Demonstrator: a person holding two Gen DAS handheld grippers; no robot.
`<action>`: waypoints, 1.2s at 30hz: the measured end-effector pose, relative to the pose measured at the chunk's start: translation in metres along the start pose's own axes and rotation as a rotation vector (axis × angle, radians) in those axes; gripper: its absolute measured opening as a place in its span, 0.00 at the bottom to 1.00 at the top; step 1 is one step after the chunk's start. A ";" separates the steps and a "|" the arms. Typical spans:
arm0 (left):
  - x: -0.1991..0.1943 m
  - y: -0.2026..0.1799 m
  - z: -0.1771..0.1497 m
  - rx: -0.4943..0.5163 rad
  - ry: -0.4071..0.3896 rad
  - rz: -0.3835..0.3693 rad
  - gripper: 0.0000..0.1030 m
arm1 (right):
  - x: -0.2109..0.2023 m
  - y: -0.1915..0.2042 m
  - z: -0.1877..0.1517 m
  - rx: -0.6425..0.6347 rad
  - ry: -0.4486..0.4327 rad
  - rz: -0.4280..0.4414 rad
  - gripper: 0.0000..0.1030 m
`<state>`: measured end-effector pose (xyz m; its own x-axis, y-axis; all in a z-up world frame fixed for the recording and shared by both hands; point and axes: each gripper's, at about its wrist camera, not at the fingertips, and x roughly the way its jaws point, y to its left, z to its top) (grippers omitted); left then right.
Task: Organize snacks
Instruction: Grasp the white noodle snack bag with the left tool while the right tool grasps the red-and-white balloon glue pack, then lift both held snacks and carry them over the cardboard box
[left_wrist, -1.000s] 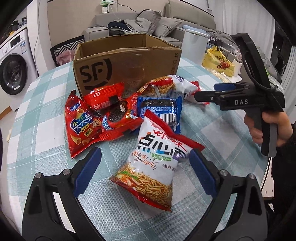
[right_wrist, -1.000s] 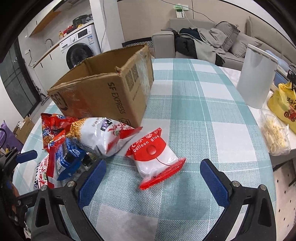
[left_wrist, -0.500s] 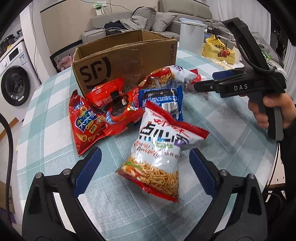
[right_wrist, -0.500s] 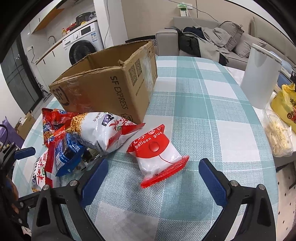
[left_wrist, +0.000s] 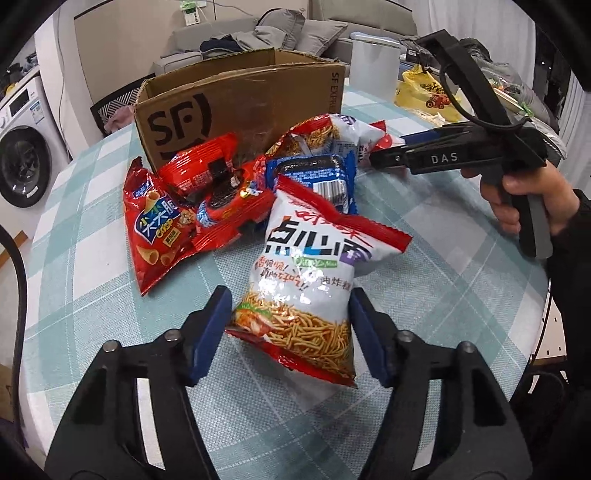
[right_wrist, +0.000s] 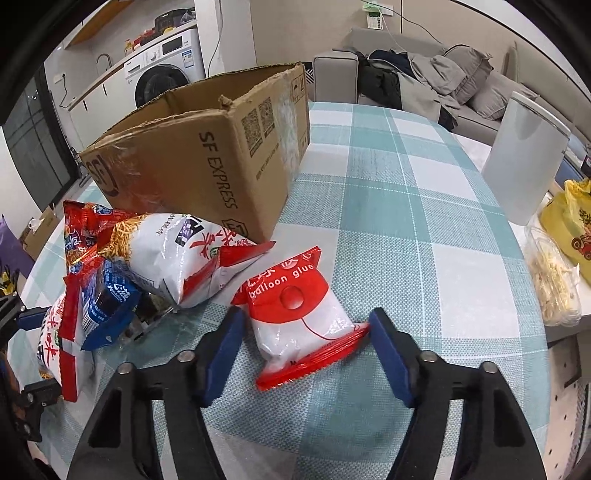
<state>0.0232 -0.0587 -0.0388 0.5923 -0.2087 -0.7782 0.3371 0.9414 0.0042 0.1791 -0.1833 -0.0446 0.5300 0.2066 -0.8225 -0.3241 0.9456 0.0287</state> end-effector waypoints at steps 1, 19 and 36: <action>-0.001 -0.002 0.000 0.007 -0.003 -0.005 0.52 | 0.000 0.000 0.000 0.000 -0.002 0.002 0.64; -0.028 0.003 0.007 -0.024 -0.078 -0.100 0.40 | -0.040 -0.011 -0.003 0.035 -0.106 0.015 0.52; -0.068 0.026 0.021 -0.120 -0.193 -0.004 0.40 | -0.093 0.004 0.007 0.026 -0.234 0.065 0.52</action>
<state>0.0071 -0.0252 0.0268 0.7240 -0.2488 -0.6434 0.2571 0.9628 -0.0830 0.1334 -0.1974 0.0361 0.6769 0.3173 -0.6642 -0.3451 0.9338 0.0944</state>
